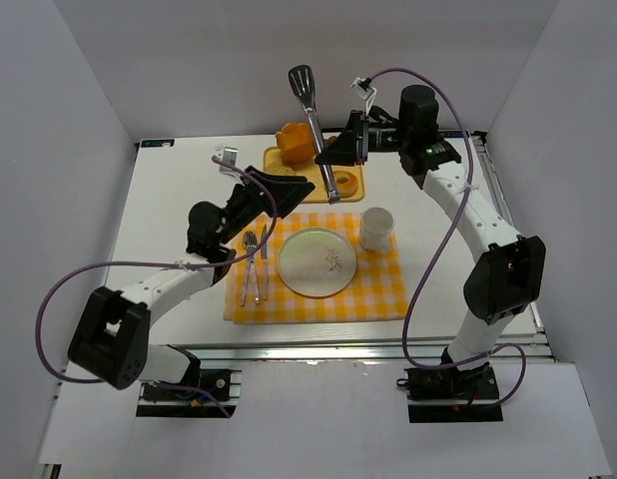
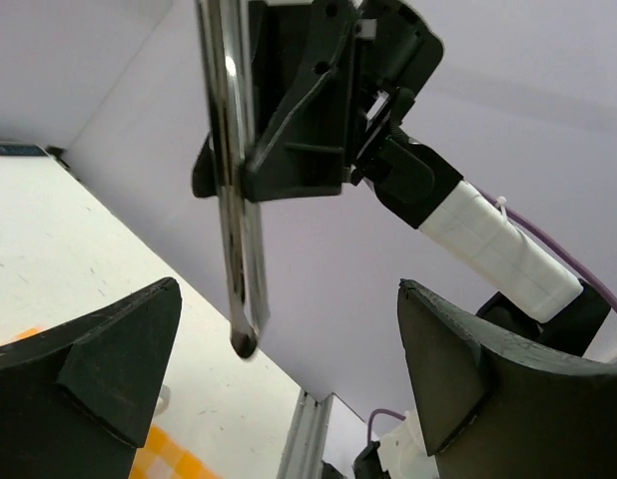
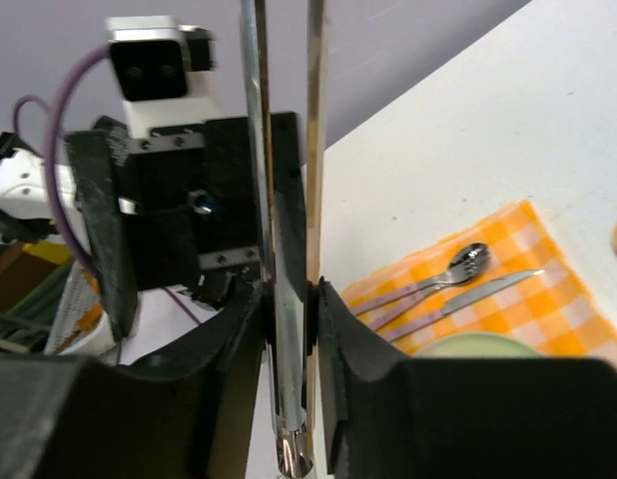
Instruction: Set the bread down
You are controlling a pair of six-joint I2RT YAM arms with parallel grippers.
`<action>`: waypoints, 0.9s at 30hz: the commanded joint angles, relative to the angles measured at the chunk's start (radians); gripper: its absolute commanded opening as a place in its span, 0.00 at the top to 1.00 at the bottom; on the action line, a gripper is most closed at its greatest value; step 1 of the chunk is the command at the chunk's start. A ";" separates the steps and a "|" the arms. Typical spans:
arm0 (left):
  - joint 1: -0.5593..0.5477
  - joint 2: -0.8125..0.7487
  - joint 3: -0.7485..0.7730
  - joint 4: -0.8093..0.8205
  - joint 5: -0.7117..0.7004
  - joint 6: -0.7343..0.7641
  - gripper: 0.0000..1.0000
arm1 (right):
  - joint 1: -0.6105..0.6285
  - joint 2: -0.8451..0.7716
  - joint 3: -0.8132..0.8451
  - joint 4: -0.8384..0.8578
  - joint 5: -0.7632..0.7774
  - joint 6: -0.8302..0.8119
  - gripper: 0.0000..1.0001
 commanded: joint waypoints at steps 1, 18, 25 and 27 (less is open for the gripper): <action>0.037 -0.110 -0.041 -0.099 -0.028 0.069 0.02 | -0.014 -0.006 0.057 -0.060 0.027 -0.097 0.67; 0.159 -0.437 -0.007 -0.745 -0.148 0.361 0.02 | -0.015 0.073 0.228 -0.456 0.280 -0.600 0.54; 0.160 -0.552 0.019 -1.037 -0.369 0.469 0.02 | -0.002 0.158 0.345 -0.687 0.471 -0.871 0.58; 0.160 -0.566 0.047 -1.152 -0.444 0.503 0.02 | 0.017 0.185 0.359 -0.727 0.530 -0.942 0.58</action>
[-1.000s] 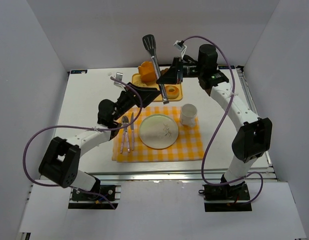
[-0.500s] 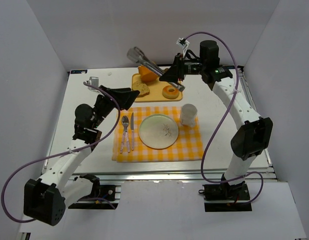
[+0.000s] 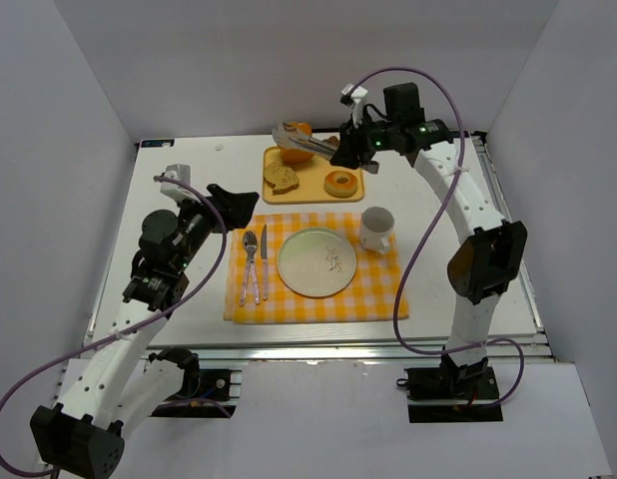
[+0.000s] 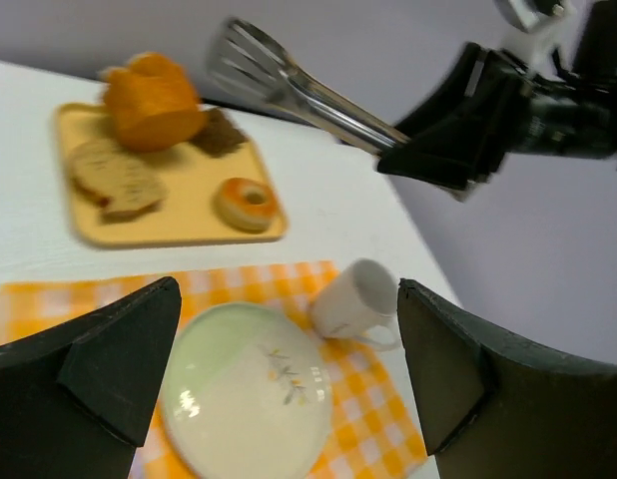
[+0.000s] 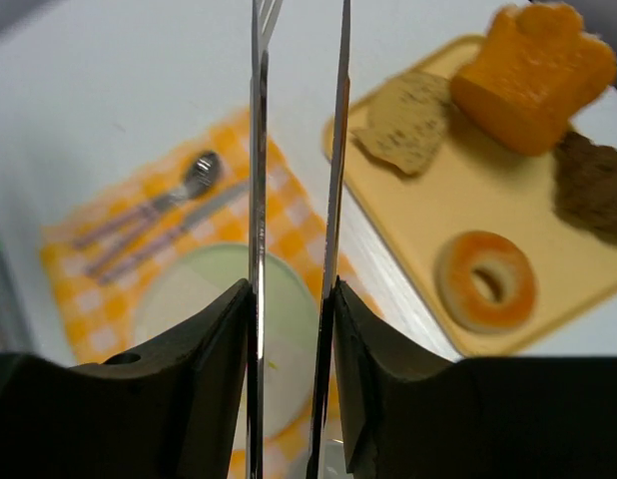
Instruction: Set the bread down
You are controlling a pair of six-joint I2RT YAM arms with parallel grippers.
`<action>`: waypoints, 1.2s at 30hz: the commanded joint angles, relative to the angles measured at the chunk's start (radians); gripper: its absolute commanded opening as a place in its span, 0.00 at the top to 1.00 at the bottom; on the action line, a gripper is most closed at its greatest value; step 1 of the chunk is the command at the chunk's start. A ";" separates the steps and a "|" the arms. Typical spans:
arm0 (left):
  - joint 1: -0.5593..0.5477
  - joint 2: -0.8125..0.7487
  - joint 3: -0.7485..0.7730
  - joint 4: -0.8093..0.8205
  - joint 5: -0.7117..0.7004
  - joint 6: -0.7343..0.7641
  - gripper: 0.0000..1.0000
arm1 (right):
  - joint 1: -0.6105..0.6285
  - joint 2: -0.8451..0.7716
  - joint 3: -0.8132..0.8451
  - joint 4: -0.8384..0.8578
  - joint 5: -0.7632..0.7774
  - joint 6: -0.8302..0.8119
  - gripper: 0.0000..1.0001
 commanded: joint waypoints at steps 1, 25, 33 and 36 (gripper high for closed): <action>0.007 -0.030 0.083 -0.312 -0.249 0.111 0.02 | 0.030 0.032 0.063 -0.133 0.179 -0.248 0.58; 0.010 -0.030 0.055 -0.372 -0.440 0.044 0.02 | 0.210 0.092 -0.098 -0.058 0.562 -0.677 0.57; 0.010 0.010 0.054 -0.352 -0.457 0.027 0.02 | 0.216 0.124 -0.114 0.029 0.600 -0.718 0.57; 0.010 0.017 0.054 -0.342 -0.455 0.022 0.02 | 0.220 0.140 -0.103 0.049 0.611 -0.721 0.57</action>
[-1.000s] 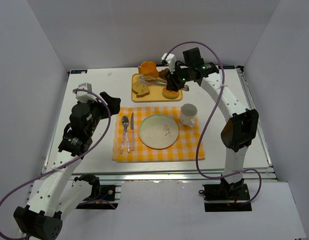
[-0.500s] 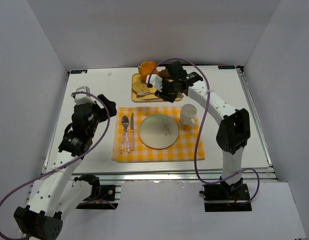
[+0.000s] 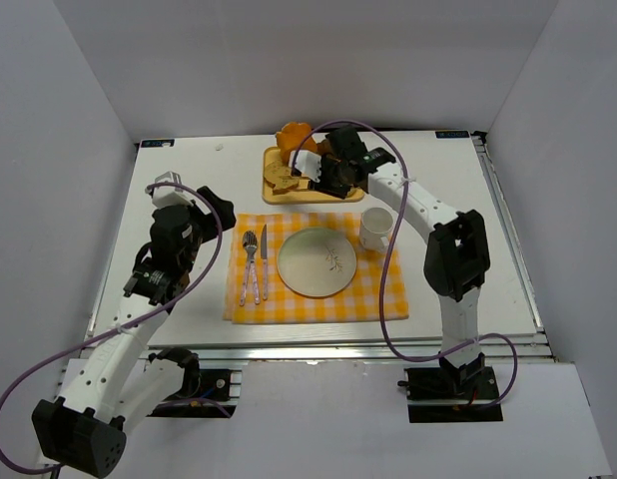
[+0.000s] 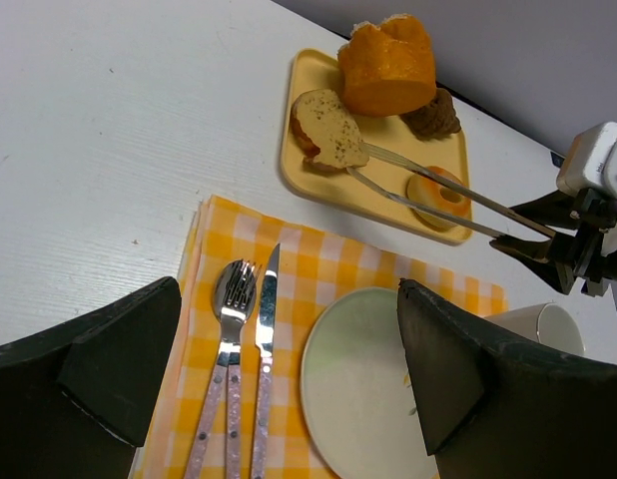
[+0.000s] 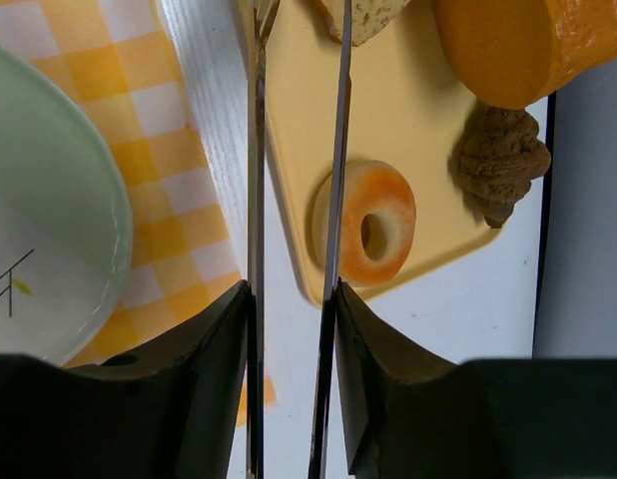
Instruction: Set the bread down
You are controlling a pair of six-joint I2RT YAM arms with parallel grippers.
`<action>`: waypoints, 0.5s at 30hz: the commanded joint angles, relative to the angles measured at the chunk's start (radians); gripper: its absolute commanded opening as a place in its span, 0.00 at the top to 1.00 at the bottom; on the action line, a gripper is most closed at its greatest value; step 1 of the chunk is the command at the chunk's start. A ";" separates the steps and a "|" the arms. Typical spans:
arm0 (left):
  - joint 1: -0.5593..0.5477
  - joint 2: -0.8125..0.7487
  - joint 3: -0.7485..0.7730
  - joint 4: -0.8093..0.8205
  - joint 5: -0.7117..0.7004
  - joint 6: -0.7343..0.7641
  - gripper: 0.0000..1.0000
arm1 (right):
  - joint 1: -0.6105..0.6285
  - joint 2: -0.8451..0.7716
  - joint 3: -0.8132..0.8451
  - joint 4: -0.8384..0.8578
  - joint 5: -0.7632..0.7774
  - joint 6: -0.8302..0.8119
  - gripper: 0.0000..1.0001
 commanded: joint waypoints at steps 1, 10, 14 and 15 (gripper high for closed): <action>0.005 0.000 0.001 0.032 -0.014 -0.013 0.02 | 0.013 0.014 0.023 0.079 0.023 -0.025 0.57; 0.006 -0.001 -0.014 0.044 -0.009 -0.026 0.02 | 0.036 0.039 0.005 0.096 0.027 -0.050 0.56; 0.006 -0.003 -0.016 0.044 -0.009 -0.029 0.02 | 0.041 0.056 0.008 0.122 0.049 -0.059 0.55; 0.006 -0.004 -0.017 0.046 -0.009 -0.030 0.02 | 0.042 0.059 0.006 0.130 0.061 -0.064 0.55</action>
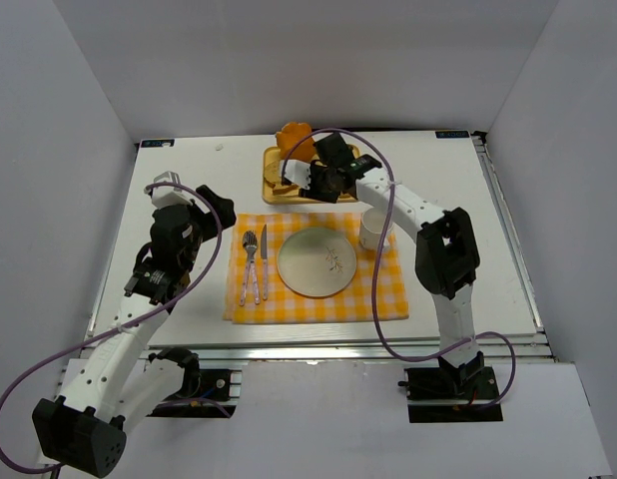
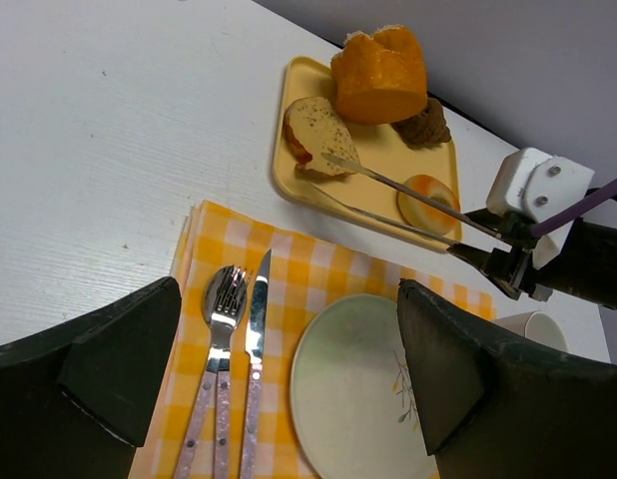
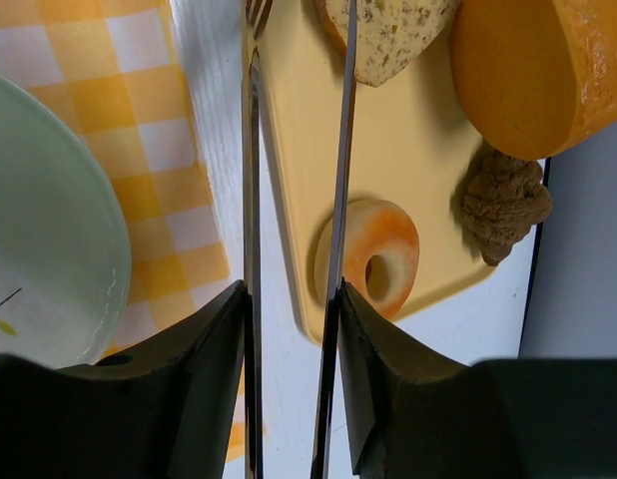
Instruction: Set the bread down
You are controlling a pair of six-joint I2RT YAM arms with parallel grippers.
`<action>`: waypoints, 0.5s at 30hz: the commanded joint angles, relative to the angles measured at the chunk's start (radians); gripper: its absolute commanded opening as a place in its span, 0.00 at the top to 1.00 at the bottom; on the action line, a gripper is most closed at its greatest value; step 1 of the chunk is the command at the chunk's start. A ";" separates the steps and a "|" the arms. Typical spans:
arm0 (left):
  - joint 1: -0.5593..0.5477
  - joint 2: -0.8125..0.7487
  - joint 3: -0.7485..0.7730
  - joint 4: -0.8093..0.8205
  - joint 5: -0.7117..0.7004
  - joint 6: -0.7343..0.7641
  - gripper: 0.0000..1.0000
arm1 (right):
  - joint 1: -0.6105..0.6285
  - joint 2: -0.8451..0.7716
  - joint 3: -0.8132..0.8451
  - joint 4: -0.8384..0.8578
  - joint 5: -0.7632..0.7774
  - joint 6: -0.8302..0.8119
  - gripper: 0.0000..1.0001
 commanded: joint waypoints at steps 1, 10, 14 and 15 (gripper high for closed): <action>0.006 -0.011 -0.013 0.022 -0.006 -0.008 0.02 | 0.005 0.013 0.007 0.070 0.033 -0.028 0.54; 0.006 -0.014 -0.019 0.036 -0.005 -0.019 0.02 | 0.005 0.041 -0.001 0.106 0.088 -0.044 0.54; 0.006 -0.012 -0.015 0.038 -0.005 -0.019 0.02 | 0.007 0.053 -0.001 0.106 0.097 -0.049 0.54; 0.006 -0.012 -0.013 0.038 -0.006 -0.017 0.02 | 0.005 0.056 -0.001 0.109 0.100 -0.051 0.54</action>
